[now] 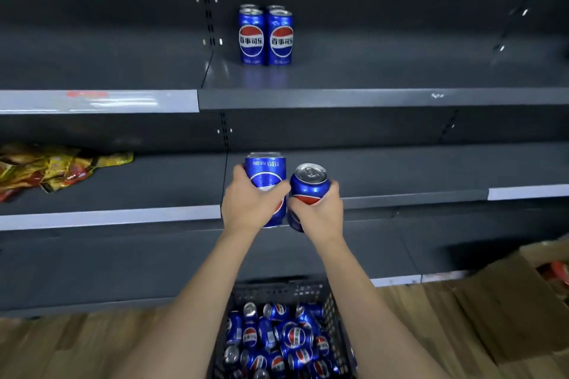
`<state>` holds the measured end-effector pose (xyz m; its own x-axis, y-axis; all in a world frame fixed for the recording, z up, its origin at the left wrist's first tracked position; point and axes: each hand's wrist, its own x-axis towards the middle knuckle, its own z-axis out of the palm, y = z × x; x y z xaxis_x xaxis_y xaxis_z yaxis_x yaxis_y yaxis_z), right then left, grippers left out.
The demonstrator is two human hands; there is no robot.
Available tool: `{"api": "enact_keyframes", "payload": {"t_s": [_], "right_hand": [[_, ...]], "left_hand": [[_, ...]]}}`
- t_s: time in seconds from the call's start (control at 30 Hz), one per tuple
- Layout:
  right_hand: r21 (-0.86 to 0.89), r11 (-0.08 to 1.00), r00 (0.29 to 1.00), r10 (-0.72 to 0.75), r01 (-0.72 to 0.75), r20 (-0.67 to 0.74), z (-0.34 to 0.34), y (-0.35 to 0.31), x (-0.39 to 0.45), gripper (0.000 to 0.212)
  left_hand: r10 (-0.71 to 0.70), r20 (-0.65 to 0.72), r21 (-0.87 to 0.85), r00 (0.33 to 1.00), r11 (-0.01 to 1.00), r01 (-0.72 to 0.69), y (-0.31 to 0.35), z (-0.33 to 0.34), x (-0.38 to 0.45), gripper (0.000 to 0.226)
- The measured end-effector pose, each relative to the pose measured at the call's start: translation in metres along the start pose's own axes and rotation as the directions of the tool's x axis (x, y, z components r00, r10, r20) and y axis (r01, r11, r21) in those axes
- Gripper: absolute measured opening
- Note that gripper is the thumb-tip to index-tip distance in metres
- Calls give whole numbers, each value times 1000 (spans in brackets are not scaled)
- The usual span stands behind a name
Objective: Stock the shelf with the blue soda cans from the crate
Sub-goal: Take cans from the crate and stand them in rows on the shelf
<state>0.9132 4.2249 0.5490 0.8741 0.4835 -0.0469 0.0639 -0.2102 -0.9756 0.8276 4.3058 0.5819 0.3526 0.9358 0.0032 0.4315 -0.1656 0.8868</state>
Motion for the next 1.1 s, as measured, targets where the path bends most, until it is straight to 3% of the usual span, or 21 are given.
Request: {"api": "enact_keyframes", "payload": {"t_s": [0.33, 0.6, 0.9, 1.1], "right_hand": [[54, 973, 968, -228, 224, 103, -11, -97, 62, 54], [122, 951, 945, -300, 285, 129, -19, -140, 100, 57], [19, 939, 935, -344, 344, 88, 4, -171, 142, 67], [-63, 939, 941, -333, 337, 65, 31, -184, 178, 58]], "left_hand": [[154, -159, -101, 975, 980, -171, 75, -8, 47, 59], [231, -239, -148, 943, 951, -271, 114, -7, 82, 55], [264, -235, -138, 935, 944, -301, 133, -17, 139, 62], [315, -196, -64, 929, 941, -332, 132, -27, 186, 69]]}}
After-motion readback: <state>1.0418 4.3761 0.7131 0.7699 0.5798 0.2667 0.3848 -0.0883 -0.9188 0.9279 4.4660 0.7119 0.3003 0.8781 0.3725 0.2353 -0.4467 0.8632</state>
